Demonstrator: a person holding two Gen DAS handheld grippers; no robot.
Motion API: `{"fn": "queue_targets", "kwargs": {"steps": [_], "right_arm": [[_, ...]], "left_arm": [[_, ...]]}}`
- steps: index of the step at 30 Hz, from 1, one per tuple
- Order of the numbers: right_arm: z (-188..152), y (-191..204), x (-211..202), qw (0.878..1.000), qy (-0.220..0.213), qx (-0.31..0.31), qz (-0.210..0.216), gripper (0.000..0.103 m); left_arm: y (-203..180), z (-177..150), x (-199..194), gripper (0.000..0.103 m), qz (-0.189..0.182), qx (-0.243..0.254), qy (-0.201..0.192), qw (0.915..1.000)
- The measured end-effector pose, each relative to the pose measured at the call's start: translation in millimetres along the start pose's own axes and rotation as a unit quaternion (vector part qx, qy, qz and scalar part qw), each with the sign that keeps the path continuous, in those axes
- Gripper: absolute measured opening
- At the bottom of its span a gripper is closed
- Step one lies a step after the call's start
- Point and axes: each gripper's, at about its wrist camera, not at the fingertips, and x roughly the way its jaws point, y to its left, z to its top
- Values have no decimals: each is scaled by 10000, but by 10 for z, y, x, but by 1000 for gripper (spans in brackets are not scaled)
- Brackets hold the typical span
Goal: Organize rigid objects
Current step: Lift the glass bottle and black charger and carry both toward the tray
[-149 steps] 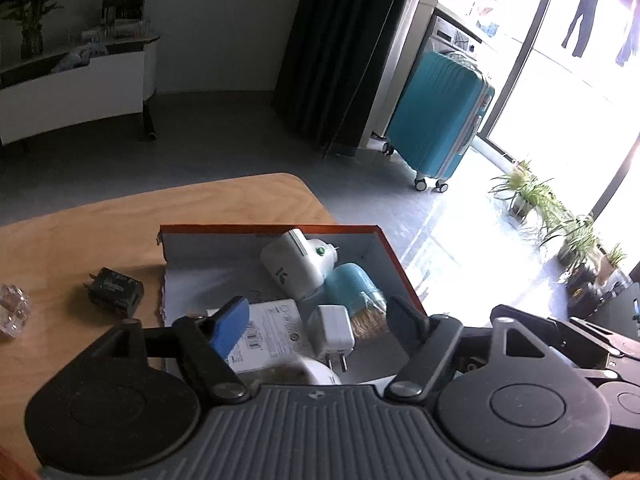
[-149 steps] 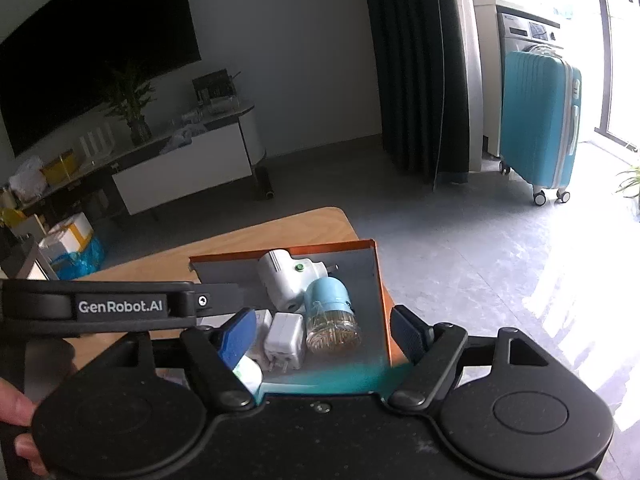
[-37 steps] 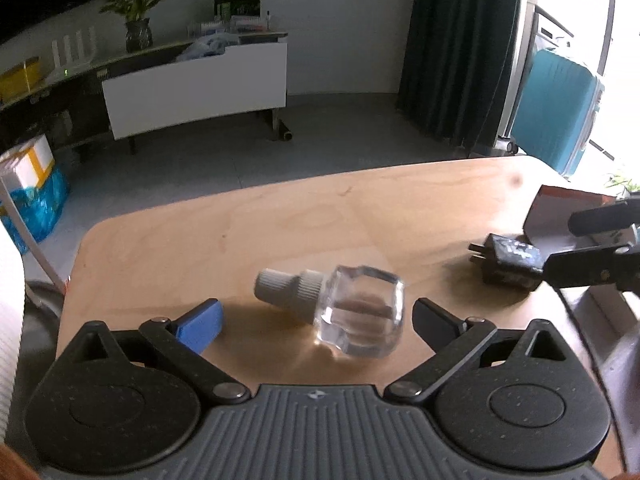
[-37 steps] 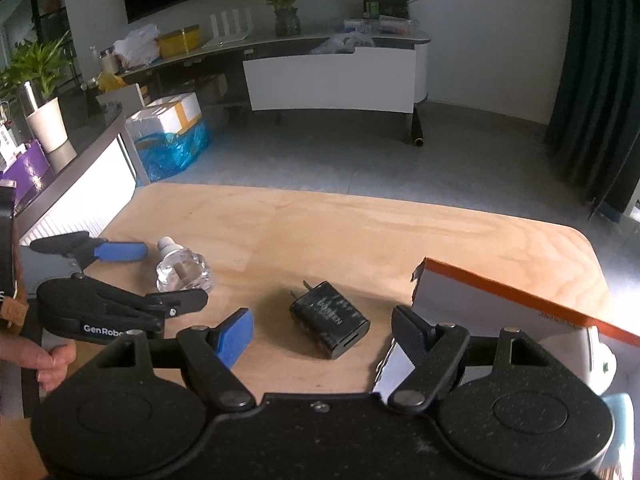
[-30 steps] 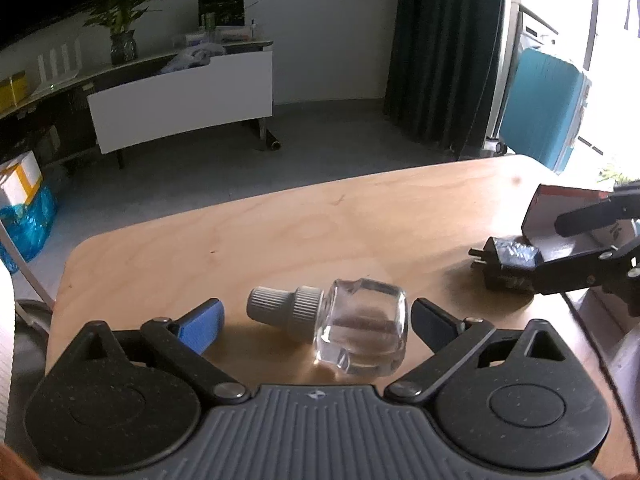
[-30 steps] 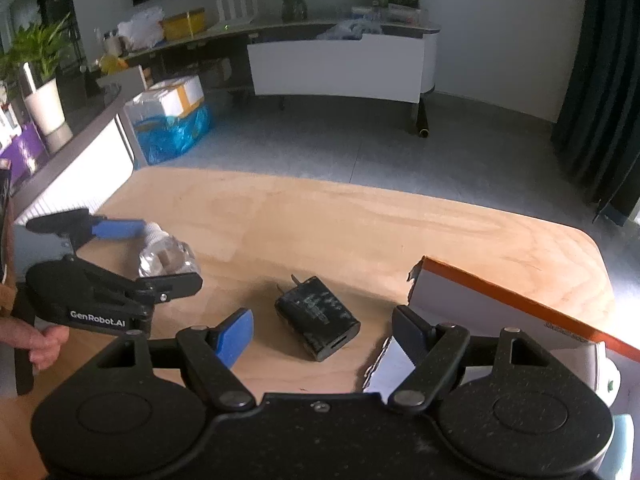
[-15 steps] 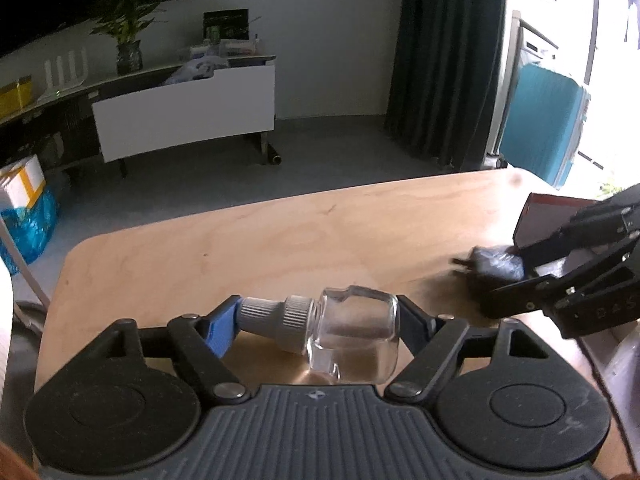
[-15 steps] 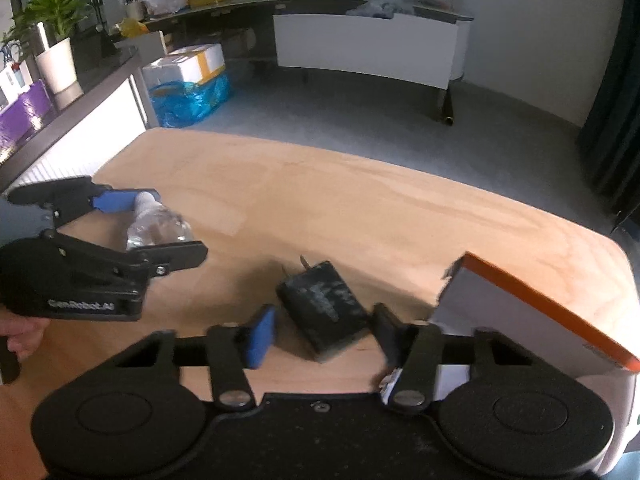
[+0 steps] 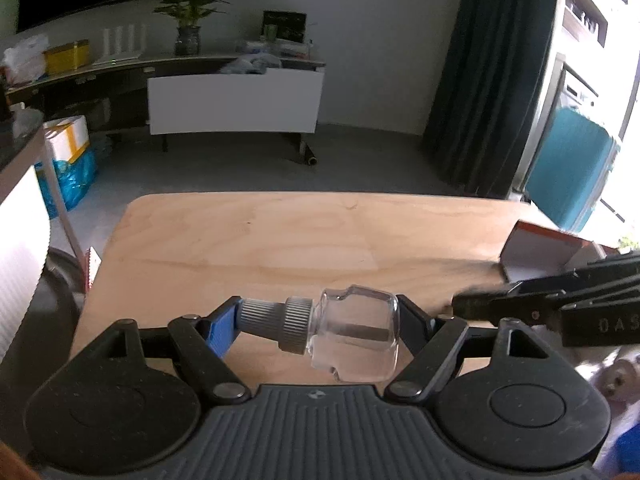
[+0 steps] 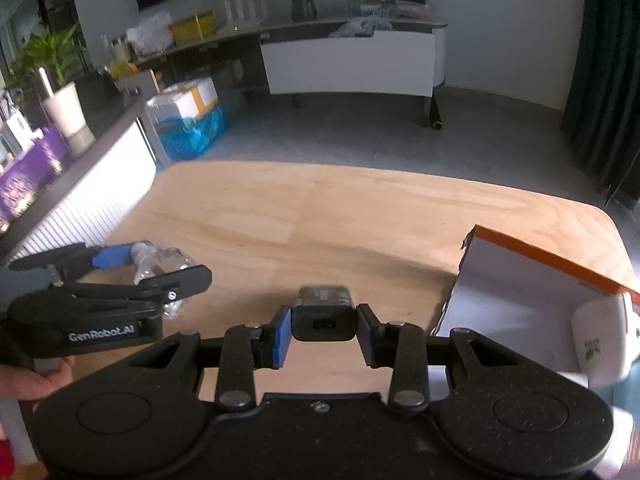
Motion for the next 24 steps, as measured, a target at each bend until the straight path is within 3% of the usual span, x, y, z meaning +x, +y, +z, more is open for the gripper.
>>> {"fn": "queue_targets", "kwargs": {"steps": [12,24], "right_arm": [[-300,124,-667,9979,-469,435,96,43],[-510,151,-1177,9952,-834,504,-2,43]], "left_arm": [[-184,-111,-632,81,134,-457,-130,9988],[-438,-173,-961,81,120,-436,-244,9987]]}}
